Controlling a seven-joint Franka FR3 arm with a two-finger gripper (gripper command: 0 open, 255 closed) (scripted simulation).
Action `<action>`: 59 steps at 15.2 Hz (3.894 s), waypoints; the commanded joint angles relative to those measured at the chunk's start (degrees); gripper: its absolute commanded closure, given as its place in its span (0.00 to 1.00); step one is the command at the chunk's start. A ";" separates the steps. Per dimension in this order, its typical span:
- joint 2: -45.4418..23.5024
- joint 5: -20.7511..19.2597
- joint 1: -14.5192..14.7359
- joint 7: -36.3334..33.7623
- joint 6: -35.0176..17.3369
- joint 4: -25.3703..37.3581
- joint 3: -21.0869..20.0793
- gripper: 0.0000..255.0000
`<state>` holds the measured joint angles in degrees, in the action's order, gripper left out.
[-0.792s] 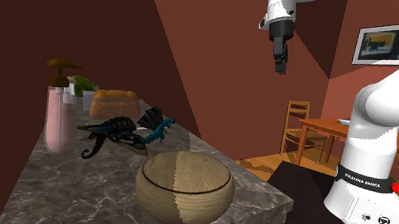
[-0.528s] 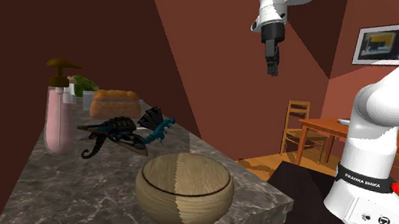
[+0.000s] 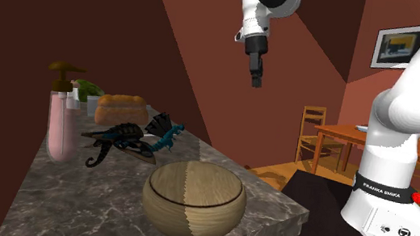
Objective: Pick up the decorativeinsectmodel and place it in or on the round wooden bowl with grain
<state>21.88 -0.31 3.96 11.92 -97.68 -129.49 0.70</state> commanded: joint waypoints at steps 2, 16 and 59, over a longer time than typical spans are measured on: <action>-7.32 0.11 1.02 1.61 -2.76 4.68 -0.60 0.00; -37.42 -1.40 4.79 8.33 -6.34 31.71 -3.98 0.00; -53.11 -3.40 7.63 11.48 -1.58 52.40 -5.75 1.00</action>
<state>-30.87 -3.70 11.49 23.43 -100.31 -78.53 -5.04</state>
